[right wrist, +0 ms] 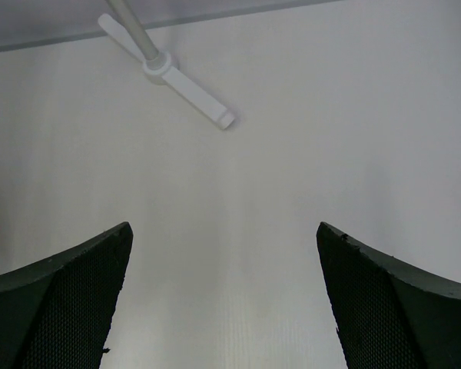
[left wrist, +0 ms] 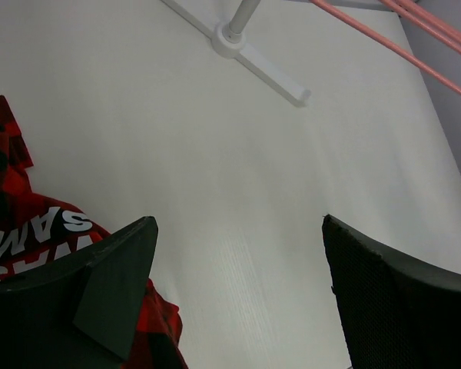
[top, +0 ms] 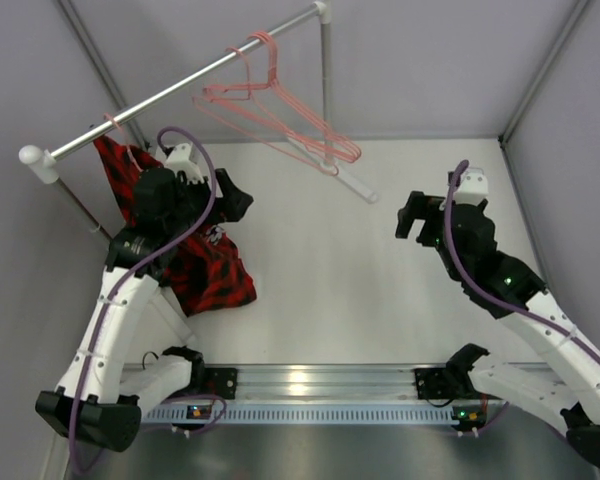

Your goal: Place the shirt on the hanger

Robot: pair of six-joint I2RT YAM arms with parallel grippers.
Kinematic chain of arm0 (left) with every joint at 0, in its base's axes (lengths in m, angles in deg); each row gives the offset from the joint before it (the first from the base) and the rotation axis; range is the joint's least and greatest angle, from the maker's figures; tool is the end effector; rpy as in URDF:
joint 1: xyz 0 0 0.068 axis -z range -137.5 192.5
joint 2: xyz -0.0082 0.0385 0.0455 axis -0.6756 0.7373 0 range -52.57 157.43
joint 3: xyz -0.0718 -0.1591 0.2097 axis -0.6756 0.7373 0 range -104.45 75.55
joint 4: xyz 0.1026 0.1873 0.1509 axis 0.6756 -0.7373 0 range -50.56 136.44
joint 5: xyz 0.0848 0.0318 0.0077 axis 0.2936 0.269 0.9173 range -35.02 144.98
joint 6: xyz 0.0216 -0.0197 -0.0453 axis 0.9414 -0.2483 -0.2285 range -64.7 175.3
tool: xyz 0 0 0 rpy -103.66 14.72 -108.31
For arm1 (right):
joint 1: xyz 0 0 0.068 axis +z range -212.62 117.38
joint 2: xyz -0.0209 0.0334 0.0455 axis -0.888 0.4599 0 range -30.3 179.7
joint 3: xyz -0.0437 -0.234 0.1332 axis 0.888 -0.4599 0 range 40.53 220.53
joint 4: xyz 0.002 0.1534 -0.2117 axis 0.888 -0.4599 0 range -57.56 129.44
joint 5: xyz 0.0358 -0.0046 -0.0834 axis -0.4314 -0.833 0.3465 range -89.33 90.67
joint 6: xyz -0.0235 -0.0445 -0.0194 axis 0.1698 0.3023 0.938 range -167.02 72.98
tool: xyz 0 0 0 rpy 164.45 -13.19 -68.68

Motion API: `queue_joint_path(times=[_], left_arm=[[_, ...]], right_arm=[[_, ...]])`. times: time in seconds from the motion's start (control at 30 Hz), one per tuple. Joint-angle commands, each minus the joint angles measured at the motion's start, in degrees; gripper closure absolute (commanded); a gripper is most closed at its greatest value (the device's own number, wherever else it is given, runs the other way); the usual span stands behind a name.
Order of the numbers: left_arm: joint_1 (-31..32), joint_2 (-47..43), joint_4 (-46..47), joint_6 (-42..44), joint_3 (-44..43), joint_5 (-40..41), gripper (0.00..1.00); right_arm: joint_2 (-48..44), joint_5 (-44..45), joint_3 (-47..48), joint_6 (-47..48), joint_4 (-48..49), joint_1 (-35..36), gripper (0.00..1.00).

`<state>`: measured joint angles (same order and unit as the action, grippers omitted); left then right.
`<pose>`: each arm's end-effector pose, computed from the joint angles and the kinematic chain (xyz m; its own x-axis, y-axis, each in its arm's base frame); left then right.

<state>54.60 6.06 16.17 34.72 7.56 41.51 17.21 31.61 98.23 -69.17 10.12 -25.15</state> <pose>0.2095 -0.0533 0.3992 -0.4733 -0.2481 -0.8453 0.2675 0.8737 -0.4062 0.1469 0.0895 0.3763 -0.2923 0.1835 -0.9385 -0.0281 0.9793 0.2003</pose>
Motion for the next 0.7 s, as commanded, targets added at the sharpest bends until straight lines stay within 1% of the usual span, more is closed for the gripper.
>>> queue_joint_path(times=[0.0,0.1,0.23,0.33,0.4,0.53,0.67], left_arm=[[-0.2,-3.3,4.7,2.1,1.2,-0.9,0.09],[-0.2,-3.8,4.8,4.0,2.7,-1.0,0.09],[-0.2,-4.2,5.0,7.0,3.8,-0.8,0.09],[-0.2,-5.3,5.2,8.0,4.3,0.8,0.08],[-0.2,-5.9,6.6,8.0,3.9,2.0,0.07],[-0.2,-6.1,7.1,8.0,2.8,1.0,0.06],[-0.2,-7.1,7.2,6.8,3.6,2.0,0.05]], right_arm=[[2.1,2.8,-0.5,0.8,-1.2,0.3,0.01],[3.8,5.1,0.3,1.4,-0.1,0.3,0.01],[4.1,10.4,0.8,1.2,3.4,0.3,0.01],[3.7,11.1,0.7,2.0,6.7,0.4,0.01],[3.8,11.2,0.8,2.2,7.3,0.3,0.01],[5.0,12.5,1.5,3.4,8.5,0.3,0.01],[4.8,13.5,2.6,4.4,8.5,0.3,0.01]])
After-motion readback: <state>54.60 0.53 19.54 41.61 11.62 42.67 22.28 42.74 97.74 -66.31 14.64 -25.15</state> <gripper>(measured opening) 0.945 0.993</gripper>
